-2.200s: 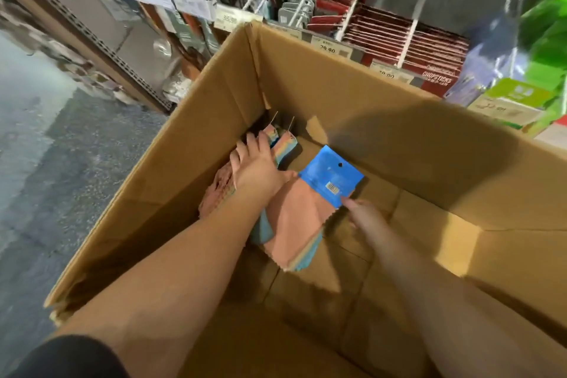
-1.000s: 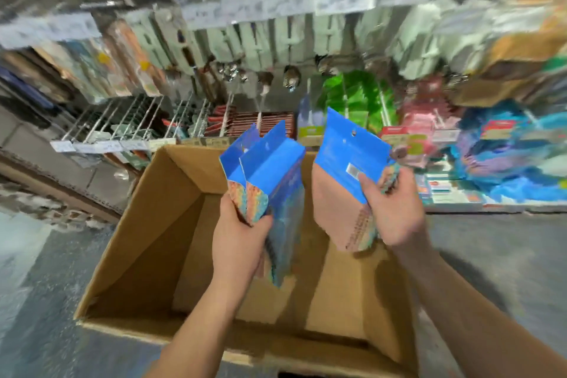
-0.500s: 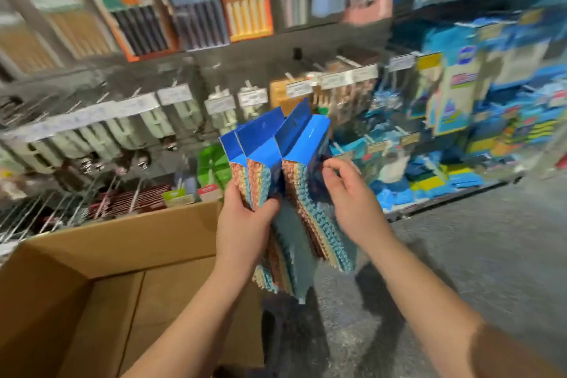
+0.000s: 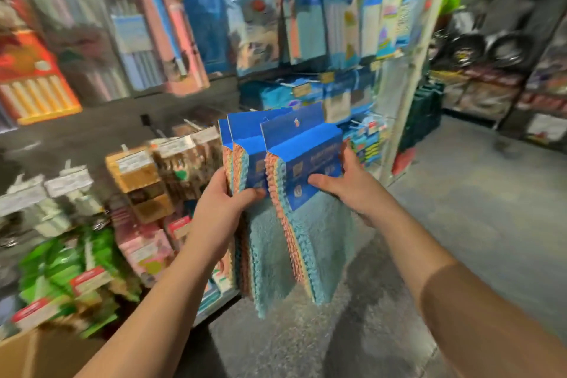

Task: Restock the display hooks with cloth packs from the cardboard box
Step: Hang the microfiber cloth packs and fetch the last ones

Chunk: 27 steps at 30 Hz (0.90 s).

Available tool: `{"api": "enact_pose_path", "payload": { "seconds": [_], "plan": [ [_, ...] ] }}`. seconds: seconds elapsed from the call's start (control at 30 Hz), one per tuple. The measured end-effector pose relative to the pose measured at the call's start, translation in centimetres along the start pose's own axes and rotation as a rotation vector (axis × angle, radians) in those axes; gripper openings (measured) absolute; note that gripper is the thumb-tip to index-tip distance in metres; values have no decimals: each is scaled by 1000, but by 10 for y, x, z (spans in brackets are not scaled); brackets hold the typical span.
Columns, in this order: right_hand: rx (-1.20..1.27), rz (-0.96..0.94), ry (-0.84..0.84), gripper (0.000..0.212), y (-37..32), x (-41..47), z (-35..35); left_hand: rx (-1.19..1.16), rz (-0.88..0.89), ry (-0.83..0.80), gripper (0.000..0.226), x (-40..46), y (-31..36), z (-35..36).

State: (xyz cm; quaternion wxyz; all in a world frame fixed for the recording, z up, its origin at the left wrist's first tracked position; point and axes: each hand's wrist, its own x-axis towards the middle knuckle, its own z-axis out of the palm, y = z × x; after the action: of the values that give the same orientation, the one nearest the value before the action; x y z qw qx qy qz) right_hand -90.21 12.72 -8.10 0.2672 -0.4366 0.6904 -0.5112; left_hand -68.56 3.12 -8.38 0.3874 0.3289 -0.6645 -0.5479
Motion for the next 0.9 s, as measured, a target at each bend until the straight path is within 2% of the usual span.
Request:
{"api": "enact_pose_path", "payload": {
  "seconds": [0.1, 0.27, 0.4, 0.5, 0.8, 0.9],
  "plan": [
    [14, -1, -8, 93, 6, 28, -35, -47, 3, -83, 62, 43, -1, 31],
    [30, -60, 51, 89, 12, 98, -75, -208, -11, -124, 60, 131, -7, 78],
    [34, -100, 131, 80, 11, 171, -105, -257, 1, -178, 70, 222, -6, 109],
    [31, -134, 165, 54, 7, 227, -126, -283, 13, -141, 54, 282, 2, 127],
    [54, -271, 216, 56, 4, 356, -151, -262, 91, -46, 53, 406, 27, 150],
    [65, -301, 189, 58, 2, 400, -162, -247, 121, 14, 64, 441, 34, 151]
  ]
}}
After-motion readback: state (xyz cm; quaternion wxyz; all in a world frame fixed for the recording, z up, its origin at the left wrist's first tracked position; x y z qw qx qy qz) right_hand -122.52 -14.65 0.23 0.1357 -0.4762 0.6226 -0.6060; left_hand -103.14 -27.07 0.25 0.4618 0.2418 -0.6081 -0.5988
